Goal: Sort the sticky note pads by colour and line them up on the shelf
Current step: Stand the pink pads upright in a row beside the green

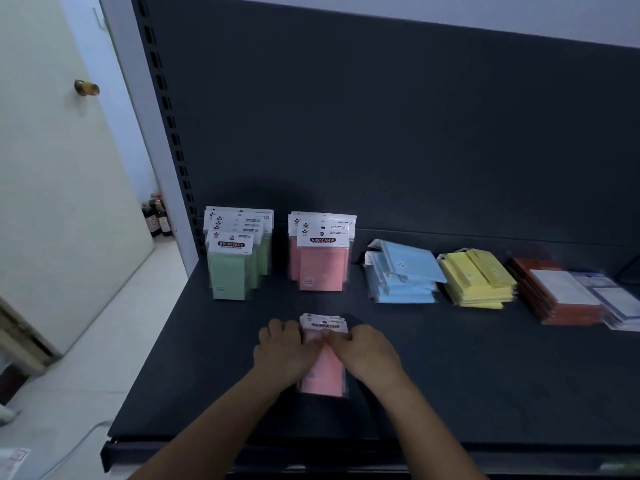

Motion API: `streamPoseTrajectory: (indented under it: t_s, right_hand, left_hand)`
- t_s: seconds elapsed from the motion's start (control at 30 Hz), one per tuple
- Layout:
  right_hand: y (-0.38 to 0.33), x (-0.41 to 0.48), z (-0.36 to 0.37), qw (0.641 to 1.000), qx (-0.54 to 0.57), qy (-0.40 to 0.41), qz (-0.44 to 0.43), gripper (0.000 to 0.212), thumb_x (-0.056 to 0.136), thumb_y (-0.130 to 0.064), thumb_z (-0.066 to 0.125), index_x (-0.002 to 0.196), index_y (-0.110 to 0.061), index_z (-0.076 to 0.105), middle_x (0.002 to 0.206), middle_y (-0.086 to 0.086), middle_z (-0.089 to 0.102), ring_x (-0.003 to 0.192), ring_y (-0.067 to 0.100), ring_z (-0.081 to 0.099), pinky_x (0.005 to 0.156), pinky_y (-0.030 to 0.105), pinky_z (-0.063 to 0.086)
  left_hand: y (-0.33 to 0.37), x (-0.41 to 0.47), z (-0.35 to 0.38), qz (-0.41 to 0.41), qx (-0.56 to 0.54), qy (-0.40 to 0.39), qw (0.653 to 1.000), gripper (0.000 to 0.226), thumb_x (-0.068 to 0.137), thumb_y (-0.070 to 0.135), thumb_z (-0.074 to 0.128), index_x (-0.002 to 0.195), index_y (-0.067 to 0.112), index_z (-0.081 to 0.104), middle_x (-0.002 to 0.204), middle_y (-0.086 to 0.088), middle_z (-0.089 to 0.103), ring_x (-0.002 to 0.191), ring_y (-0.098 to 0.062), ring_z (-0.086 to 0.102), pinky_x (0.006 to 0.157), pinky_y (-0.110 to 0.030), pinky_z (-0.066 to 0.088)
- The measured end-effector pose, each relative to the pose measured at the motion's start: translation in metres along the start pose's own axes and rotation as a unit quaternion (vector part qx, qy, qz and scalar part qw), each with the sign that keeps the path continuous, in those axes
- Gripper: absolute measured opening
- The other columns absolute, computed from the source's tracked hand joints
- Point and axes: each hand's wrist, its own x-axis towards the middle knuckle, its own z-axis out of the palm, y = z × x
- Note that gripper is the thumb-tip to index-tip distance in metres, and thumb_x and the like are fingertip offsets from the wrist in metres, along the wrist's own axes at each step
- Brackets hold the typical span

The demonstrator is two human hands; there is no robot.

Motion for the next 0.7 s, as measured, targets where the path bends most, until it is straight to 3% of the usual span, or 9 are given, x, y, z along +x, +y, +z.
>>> streamPoseTrajectory:
  t_s: [0.07,0.13,0.2,0.23,0.33,0.47,0.53,0.7]
  right_hand:
    - [-0.001,-0.002,0.001,1.0,0.019,-0.009,-0.021,0.04,0.09,-0.046,0.051,0.06,-0.02,0.042,0.076,0.005,0.047,0.07,0.02,0.047,0.051,0.024,0.029]
    - [-0.001,-0.003,0.003,0.996,0.076,0.006,-0.04,0.026,0.091,-0.04,0.053,0.083,-0.015,0.056,0.091,0.007,0.056,0.085,0.022,0.056,0.061,0.022,0.038]
    - [-0.002,-0.007,0.007,0.981,0.18,0.04,-0.054,0.02,0.091,-0.031,0.058,0.099,-0.013,0.053,0.088,-0.003,0.058,0.083,0.015,0.058,0.059,0.014,0.04]
    - [-0.002,-0.008,0.009,0.971,0.22,0.063,-0.071,0.018,0.09,-0.026,0.059,0.101,-0.015,0.051,0.083,-0.006,0.058,0.079,0.013,0.059,0.056,0.011,0.04]
    - [-0.001,-0.008,0.011,0.942,0.264,0.136,-0.158,0.032,0.088,-0.017,0.062,0.117,-0.021,0.048,0.088,-0.011,0.065,0.084,0.006,0.064,0.069,0.014,0.049]
    - [0.005,-0.004,0.008,0.927,0.244,0.153,-0.243,0.047,0.087,-0.012,0.063,0.125,-0.032,0.046,0.107,-0.021,0.064,0.101,-0.004,0.06,0.085,0.01,0.046]
    - [0.009,-0.001,0.009,0.932,0.227,0.143,-0.244,0.046,0.087,-0.009,0.062,0.122,-0.035,0.046,0.11,-0.019,0.063,0.103,-0.005,0.059,0.088,0.011,0.045]
    - [0.012,0.014,0.012,0.949,0.185,0.123,-0.223,0.047,0.089,-0.007,0.058,0.13,-0.023,0.043,0.106,-0.021,0.059,0.097,-0.01,0.056,0.078,0.001,0.04]
  left_hand:
    - [0.002,-0.004,-0.002,-0.018,-0.092,-0.023,0.995,0.04,0.089,0.037,0.048,0.124,0.02,0.042,0.126,-0.004,0.036,0.122,-0.023,0.031,0.1,-0.033,0.031]
    - [0.0,-0.008,-0.001,0.005,-0.21,-0.041,0.977,0.04,0.086,0.021,0.053,0.124,0.021,0.041,0.123,-0.002,0.045,0.117,-0.02,0.042,0.097,-0.034,0.042]
    - [0.0,-0.014,0.003,0.062,-0.357,-0.041,0.931,0.045,0.085,0.002,0.054,0.124,0.02,0.038,0.118,-0.002,0.056,0.101,-0.009,0.057,0.078,-0.02,0.052]
    - [0.0,-0.015,0.005,0.097,-0.397,-0.011,0.912,0.049,0.085,-0.005,0.053,0.123,0.021,0.037,0.116,-0.002,0.059,0.095,-0.002,0.059,0.071,-0.012,0.05]
    - [0.001,-0.013,0.007,0.204,-0.41,0.099,0.884,0.058,0.083,-0.014,0.053,0.126,0.02,0.032,0.118,0.004,0.057,0.101,0.007,0.058,0.083,-0.007,0.044]
    - [-0.002,-0.006,0.009,0.263,-0.375,0.144,0.877,0.061,0.085,-0.009,0.055,0.134,0.021,0.033,0.12,0.022,0.053,0.11,0.01,0.053,0.088,-0.005,0.04]
    - [-0.006,-0.003,0.012,0.276,-0.344,0.151,0.885,0.061,0.084,-0.01,0.055,0.129,0.027,0.038,0.121,0.02,0.054,0.113,0.007,0.052,0.094,-0.009,0.04]
    - [-0.012,0.01,0.014,0.269,-0.29,0.138,0.908,0.058,0.086,-0.008,0.052,0.123,0.035,0.042,0.117,0.022,0.054,0.112,0.01,0.05,0.094,-0.004,0.035]
